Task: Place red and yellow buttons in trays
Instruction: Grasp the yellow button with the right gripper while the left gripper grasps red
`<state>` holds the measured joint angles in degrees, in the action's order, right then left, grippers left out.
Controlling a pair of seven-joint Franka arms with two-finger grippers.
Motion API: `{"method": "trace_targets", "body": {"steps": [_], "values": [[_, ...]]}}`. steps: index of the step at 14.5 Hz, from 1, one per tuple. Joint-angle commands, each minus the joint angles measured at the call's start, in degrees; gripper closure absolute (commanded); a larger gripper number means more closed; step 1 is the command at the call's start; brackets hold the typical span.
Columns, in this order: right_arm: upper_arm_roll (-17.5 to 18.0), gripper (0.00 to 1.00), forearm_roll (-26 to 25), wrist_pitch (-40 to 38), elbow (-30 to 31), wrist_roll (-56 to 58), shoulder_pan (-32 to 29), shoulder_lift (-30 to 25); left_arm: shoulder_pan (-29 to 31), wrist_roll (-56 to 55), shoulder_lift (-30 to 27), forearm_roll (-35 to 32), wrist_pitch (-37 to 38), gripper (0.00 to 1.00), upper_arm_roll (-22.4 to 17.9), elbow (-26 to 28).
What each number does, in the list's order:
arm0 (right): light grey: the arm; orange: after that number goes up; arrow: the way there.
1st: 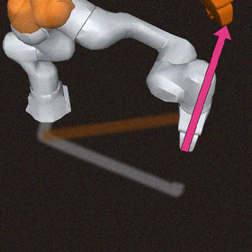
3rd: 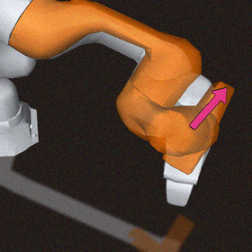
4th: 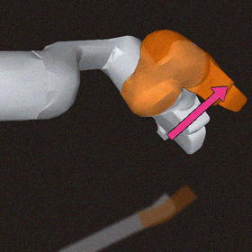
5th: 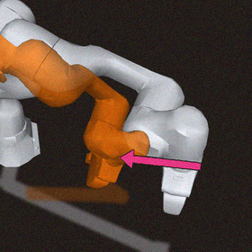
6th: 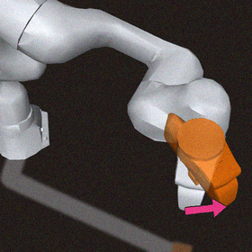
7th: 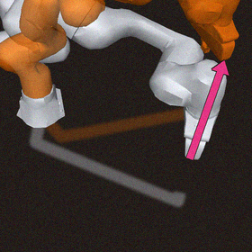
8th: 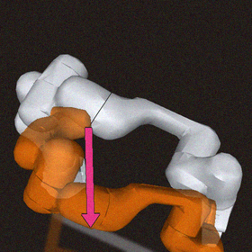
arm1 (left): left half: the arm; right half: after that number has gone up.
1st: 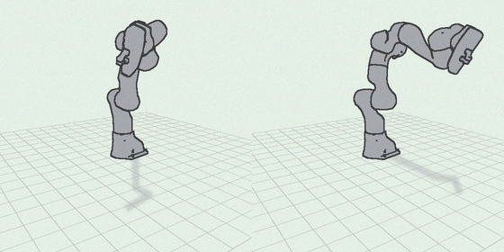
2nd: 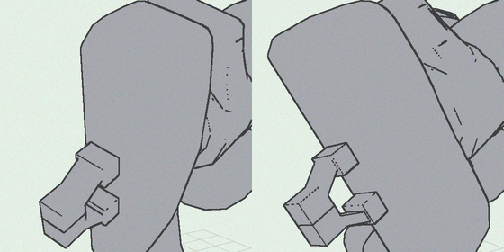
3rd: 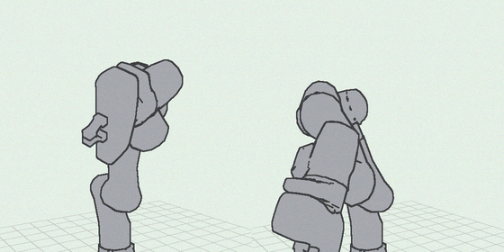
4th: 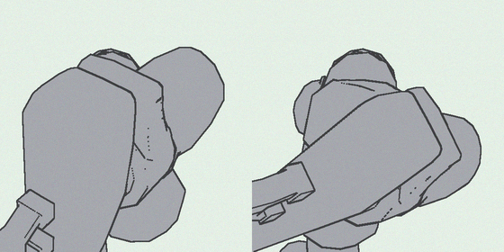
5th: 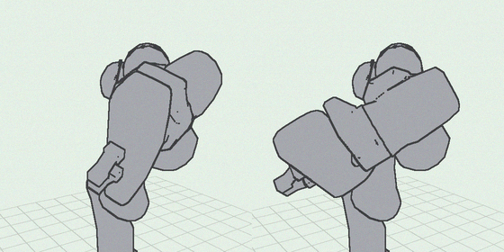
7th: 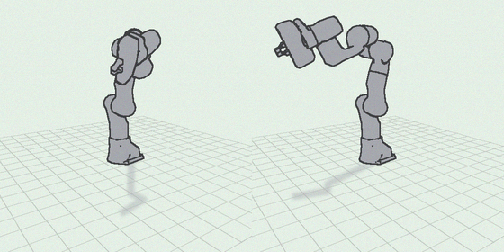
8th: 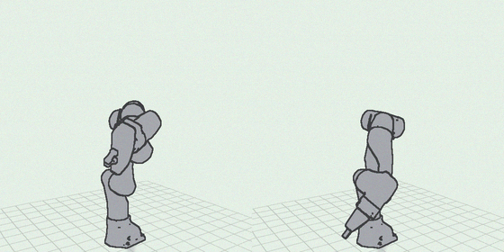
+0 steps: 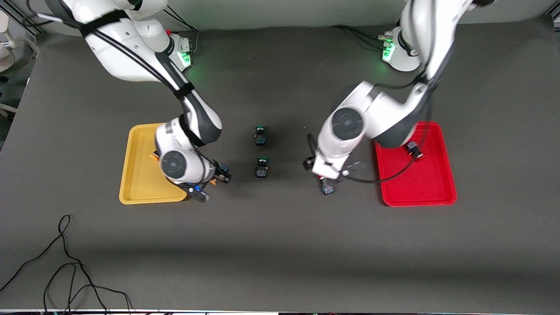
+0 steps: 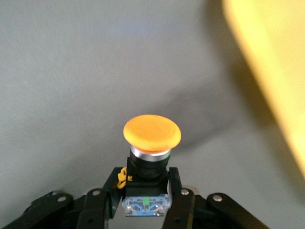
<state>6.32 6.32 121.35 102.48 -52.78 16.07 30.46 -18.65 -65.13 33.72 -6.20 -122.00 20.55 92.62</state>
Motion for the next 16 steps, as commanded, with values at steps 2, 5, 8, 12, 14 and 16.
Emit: {"method": "trace_targets", "body": {"steps": [2, 5, 8, 12, 14, 16], "values": [[-8.48, 0.96, 0.36, -3.14, 7.09, 12.21, -2.36, -9.09, 0.28, -1.4, 3.97, -4.61, -8.15, 0.02, -1.9, 2.74], [-15.7, 0.96, 5.27, 5.37, 15.89, 25.75, -2.36, -10.07, 0.45, -0.26, 6.35, -5.05, -11.85, 0.07, -3.85, 2.74], [-17.48, 0.95, 7.65, 5.74, 16.53, 30.37, -2.45, -9.1, 0.37, 0.0, 7.93, -5.14, -14.92, 0.36, -4.98, 2.74], [-17.57, 0.01, 8.88, 5.74, 15.74, 29.85, -2.45, -8.83, 0.45, 0.27, 9.34, -5.06, -17.73, 0.55, -4.99, 2.74], [-17.57, 0.0, 8.88, 5.74, 15.74, 29.4, -2.27, -9.19, 0.45, 0.27, 9.87, -5.05, -18.97, 0.58, -4.99, 2.74], [-17.48, 0.0, 8.8, 5.05, 15.04, 29.4, -2.27, -9.97, 0.54, 0.01, 9.09, -5.05, -17.93, 0.81, -4.99, 2.48]]}}
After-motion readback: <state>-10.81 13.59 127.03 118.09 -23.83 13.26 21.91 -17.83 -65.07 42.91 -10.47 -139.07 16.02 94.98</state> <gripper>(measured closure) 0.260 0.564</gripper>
